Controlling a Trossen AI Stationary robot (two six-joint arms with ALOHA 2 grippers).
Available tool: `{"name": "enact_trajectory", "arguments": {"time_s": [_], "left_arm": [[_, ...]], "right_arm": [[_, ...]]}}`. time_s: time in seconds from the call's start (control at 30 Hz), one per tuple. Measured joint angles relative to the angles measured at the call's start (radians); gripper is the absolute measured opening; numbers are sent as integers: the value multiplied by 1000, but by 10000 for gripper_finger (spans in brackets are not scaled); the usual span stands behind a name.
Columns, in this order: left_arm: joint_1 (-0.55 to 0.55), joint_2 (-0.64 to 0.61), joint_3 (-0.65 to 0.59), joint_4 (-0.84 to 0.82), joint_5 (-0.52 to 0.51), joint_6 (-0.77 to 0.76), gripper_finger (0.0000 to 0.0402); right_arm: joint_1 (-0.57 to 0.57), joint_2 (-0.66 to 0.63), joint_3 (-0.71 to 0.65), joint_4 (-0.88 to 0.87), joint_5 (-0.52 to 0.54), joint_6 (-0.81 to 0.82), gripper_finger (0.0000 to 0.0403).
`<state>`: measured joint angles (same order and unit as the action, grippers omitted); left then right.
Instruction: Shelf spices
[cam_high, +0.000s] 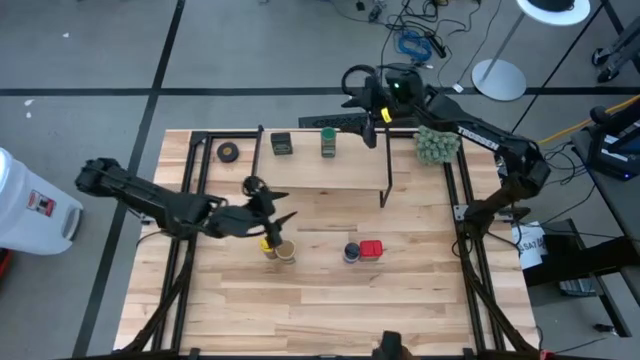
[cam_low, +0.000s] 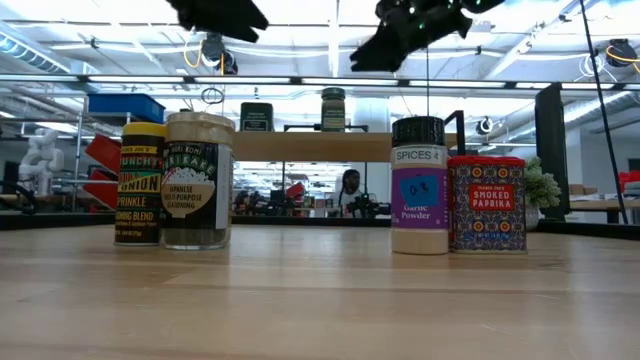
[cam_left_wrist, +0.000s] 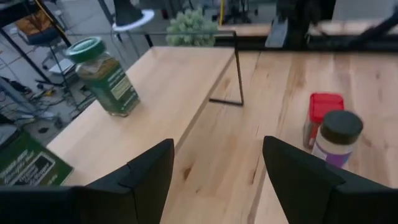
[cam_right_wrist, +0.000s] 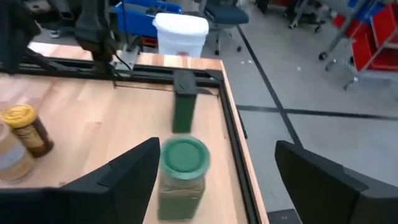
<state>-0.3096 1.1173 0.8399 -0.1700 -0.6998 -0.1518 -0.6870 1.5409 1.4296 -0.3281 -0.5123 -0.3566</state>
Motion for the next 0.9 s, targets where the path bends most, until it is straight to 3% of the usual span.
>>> {"name": "enact_trajectory", "arguments": {"time_s": [0.13,0.53,0.9], "left_arm": [[-1,-72,-94,91,0,4,256],[0,-101,-110,102,3,28,256],[0,-101,-110,101,7,29,256]], "right_arm": [[-21,49,0,14,-102,58,321],[-21,148,0,70,-175,55,334],[14,200,0,77,-173,31,334]]}}
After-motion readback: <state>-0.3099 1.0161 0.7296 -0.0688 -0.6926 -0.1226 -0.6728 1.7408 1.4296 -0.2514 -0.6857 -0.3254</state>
